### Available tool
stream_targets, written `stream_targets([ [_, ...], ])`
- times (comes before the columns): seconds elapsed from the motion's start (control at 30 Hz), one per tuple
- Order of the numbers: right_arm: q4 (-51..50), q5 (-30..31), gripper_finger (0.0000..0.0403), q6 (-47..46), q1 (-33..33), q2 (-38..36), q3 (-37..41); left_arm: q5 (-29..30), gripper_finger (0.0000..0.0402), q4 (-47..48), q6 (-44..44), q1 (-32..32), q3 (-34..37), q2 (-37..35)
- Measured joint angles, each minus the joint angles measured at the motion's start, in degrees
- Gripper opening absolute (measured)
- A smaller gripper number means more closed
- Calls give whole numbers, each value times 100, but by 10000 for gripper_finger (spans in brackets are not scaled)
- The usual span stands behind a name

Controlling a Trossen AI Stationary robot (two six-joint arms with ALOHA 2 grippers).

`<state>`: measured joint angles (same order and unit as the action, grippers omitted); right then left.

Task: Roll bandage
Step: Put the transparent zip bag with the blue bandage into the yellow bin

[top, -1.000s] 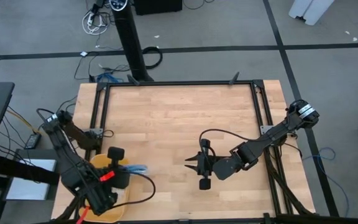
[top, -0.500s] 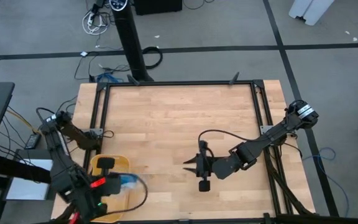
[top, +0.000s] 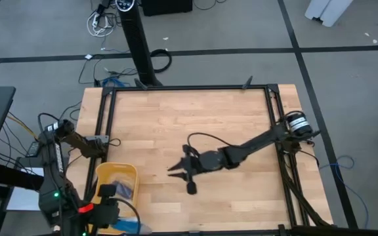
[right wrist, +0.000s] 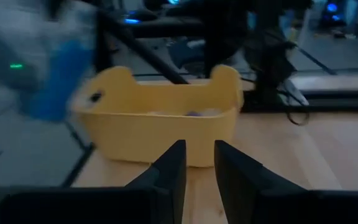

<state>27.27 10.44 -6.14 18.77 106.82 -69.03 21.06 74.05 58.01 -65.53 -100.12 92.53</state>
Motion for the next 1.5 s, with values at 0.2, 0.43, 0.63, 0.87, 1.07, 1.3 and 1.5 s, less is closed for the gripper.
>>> stream_targets([
  [0.2, -54, -208, 104, -212, -414, 910, -957, -130, 0, -654, 230, -266, 2, 9],
  [0.43, -1297, -309, 150, -352, -725, 2062, -3013, 17, 0, -895, 545, -590, 4, 11],
  [0.63, -2618, -282, 176, -328, -840, 3087, -4980, 181, 0, -883, 547, -663, 4, 9],
  [0.87, -3965, -280, 179, -419, -1000, 4036, -6608, 182, 0, -789, 549, -659, 4, 9],
  [1.07, -3976, -497, 176, -691, -1041, 4052, -6512, 184, 0, -703, 549, -659, 7, 9],
  [1.3, -4046, -1008, 176, -878, -1011, 4050, -6512, 186, 0, -679, 547, -637, 7, 9],
  [1.5, -3959, -1019, 173, -938, -955, 4084, -6510, 187, 0, -658, 543, -637, 7, 9],
])
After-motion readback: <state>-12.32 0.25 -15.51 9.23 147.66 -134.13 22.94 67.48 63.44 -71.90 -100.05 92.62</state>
